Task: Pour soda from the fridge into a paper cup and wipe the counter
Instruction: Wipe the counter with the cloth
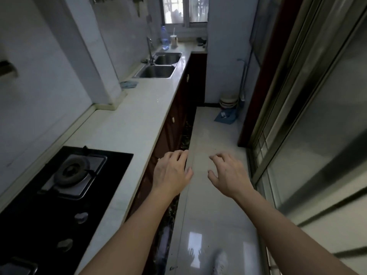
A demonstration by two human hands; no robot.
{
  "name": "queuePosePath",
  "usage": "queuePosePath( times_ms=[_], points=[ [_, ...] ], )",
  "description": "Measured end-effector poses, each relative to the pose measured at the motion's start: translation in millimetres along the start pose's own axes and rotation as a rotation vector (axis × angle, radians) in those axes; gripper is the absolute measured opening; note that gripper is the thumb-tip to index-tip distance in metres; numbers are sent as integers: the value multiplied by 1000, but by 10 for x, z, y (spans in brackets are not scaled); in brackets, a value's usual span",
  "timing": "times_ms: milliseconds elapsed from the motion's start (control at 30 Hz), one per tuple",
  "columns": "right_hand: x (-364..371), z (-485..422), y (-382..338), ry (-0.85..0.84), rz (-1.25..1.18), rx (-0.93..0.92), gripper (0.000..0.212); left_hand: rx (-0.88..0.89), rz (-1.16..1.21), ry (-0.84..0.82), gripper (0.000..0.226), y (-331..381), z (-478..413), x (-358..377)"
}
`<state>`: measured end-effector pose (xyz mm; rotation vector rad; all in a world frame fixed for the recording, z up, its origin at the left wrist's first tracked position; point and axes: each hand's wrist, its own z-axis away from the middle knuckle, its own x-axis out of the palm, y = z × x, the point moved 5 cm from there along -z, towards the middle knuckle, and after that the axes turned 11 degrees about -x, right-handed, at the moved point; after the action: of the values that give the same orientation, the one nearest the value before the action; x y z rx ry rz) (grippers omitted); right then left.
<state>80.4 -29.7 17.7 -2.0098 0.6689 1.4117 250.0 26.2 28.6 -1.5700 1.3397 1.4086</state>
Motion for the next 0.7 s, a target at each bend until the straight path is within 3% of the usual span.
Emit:
queuePosePath(
  times_ms=[367,700],
  points=[
    [-57,-968,1410,37,-22,-7,43,48,-16,1,51,993,-1532,497],
    [198,-1735,2119,17,-26,-7,45,75,-13,-40,50,1228,-2469,934]
  ],
)
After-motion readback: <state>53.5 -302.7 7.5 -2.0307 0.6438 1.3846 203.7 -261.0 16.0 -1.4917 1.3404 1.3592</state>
